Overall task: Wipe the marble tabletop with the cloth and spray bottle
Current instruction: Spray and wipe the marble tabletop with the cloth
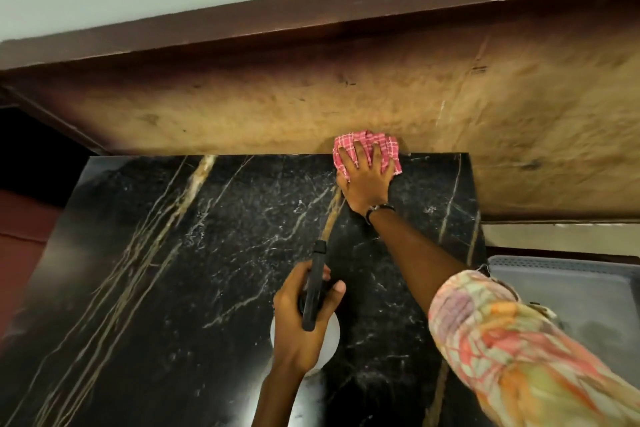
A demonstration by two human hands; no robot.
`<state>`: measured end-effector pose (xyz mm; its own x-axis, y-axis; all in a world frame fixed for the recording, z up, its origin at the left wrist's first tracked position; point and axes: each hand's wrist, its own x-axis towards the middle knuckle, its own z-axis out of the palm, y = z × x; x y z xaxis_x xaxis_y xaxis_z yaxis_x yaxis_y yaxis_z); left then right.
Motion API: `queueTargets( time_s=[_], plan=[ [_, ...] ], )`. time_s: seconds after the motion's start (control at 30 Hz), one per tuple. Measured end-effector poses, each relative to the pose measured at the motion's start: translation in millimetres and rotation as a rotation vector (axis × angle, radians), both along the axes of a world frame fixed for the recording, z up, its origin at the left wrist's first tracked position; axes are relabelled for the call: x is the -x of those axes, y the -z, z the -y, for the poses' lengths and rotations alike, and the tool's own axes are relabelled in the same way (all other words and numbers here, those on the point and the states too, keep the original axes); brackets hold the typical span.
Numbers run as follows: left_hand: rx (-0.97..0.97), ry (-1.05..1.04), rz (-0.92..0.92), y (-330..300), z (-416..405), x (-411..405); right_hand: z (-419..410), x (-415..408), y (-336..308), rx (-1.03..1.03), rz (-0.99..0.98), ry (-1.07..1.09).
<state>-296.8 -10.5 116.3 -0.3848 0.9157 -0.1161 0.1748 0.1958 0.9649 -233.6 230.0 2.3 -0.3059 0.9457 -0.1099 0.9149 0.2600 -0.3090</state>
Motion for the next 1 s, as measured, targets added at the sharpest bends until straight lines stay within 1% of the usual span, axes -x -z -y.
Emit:
queueTargets(
  time_s=[0.17,0.3,0.53,0.63,0.77,0.87,0.93,1.0],
  plan=[
    [-0.029,-0.107,-0.009,-8,14,93,12,87,-3,0.020,0.017,-0.094],
    [-0.029,-0.184,0.007,-9,29,183,22,162,-5,0.038,0.009,-0.104],
    [-0.018,-0.246,-0.024,-9,58,339,48,324,-7,0.036,-0.017,-0.115],
    [-0.032,-0.271,-0.036,-6,73,392,61,396,-7,0.042,-0.029,-0.133],
    [-0.029,-0.344,-0.061,3,97,451,80,490,-5,0.028,-0.061,-0.190],
    [-0.029,-0.420,-0.081,9,108,484,93,549,-1,-0.001,-0.065,-0.314],
    [-0.035,-0.443,-0.074,12,111,498,96,575,1,-0.048,-0.057,-0.406],
    [-0.038,-0.453,-0.062,14,114,509,94,591,5,-0.101,-0.055,-0.448]
  ],
)
